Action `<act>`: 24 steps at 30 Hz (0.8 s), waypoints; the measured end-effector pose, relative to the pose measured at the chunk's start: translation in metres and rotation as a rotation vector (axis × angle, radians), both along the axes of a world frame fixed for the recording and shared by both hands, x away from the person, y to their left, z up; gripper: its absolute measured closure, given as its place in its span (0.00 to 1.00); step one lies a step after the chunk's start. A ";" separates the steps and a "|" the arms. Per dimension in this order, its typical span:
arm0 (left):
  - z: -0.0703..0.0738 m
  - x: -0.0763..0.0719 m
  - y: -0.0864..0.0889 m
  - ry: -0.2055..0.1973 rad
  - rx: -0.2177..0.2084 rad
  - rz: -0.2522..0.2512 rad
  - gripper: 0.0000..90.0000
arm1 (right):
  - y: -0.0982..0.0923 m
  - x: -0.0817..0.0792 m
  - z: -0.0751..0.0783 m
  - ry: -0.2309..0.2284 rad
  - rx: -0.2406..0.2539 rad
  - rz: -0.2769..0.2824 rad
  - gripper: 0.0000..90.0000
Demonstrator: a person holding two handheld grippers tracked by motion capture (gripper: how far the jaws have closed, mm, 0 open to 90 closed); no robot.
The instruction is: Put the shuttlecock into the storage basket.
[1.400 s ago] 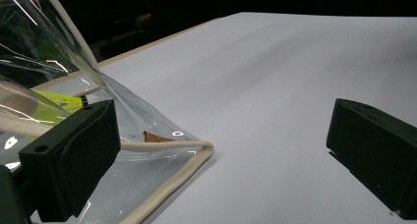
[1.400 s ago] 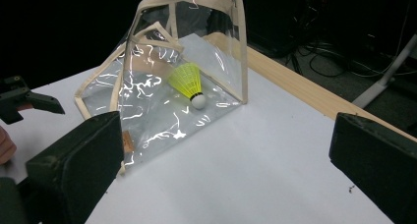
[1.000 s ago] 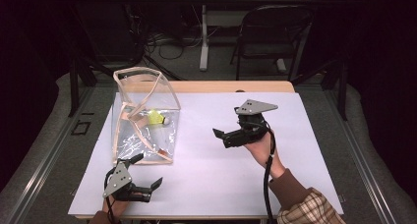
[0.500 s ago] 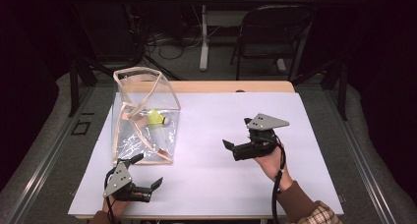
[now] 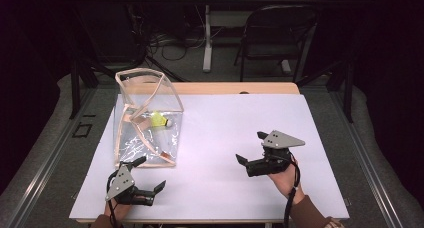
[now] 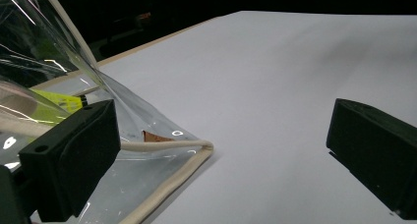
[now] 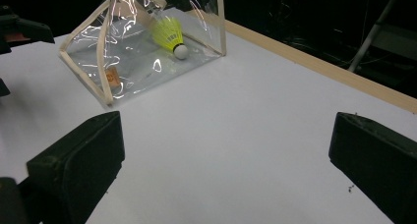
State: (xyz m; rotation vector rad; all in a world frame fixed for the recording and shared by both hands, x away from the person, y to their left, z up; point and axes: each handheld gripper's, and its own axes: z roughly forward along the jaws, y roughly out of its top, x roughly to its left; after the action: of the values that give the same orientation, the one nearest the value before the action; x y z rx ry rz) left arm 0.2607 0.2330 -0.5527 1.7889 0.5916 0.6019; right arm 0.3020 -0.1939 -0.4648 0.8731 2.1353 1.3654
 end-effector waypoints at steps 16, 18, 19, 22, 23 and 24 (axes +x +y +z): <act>0.000 0.000 0.000 0.002 0.002 0.002 0.00 | -0.018 -0.020 -0.026 -0.011 -0.018 0.002 0.00; 0.000 0.000 0.000 0.002 0.002 0.002 0.00 | -0.019 -0.022 -0.029 -0.013 -0.023 0.006 0.00; 0.000 0.000 0.000 0.002 0.002 0.001 0.00 | -0.020 -0.023 -0.031 -0.016 -0.029 0.006 0.00; 0.000 0.000 0.000 0.003 0.003 0.002 0.00 | -0.022 -0.027 -0.037 -0.018 -0.028 0.012 0.00; 0.000 0.000 0.000 0.002 0.003 0.002 0.00 | -0.022 -0.028 -0.039 -0.019 -0.031 0.013 0.00; 0.000 0.000 0.000 0.002 0.002 0.002 0.00 | -0.023 -0.029 -0.040 -0.019 -0.033 0.016 0.00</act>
State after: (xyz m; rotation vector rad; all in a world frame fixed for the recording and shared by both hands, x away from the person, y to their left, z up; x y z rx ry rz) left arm 0.2611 0.2325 -0.5531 1.7914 0.5941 0.6023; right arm 0.2729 -0.2169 -0.5052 0.8289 2.1485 1.3366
